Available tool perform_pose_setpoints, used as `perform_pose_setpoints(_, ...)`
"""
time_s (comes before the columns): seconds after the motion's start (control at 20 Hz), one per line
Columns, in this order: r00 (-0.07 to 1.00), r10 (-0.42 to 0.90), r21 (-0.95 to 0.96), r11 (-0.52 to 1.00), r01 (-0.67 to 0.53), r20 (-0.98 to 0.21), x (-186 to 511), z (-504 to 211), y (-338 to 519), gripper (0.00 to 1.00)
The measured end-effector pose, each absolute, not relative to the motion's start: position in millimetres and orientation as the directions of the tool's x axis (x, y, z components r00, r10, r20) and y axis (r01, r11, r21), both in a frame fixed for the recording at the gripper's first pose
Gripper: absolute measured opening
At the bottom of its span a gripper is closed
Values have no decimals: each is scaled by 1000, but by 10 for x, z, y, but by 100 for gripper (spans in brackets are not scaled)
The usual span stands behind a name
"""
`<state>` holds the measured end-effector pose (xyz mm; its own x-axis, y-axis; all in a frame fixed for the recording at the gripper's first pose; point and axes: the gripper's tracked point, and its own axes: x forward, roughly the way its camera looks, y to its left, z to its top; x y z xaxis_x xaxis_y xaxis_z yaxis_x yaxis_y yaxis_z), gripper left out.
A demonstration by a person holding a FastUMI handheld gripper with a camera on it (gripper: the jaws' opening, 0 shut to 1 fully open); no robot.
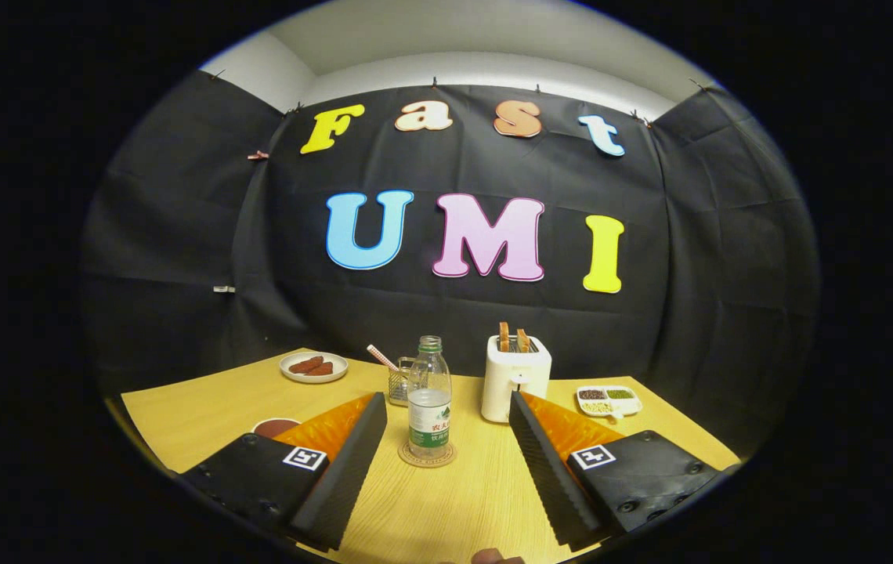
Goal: Take the bottle from table, then pour the juice into the cup, finally place the bottle on the coaster
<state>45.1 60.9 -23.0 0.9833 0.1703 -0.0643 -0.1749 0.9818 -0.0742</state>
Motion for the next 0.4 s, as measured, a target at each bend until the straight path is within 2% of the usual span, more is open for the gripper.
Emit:
perform_pose_setpoints(0.2, 989, 134, -90, 986, -140, -63, 162, -247, 402, 97)
perform_pose_setpoints(0.4, 991, 119, -10, 993, -120, -60, -60, -224, 233, 97)
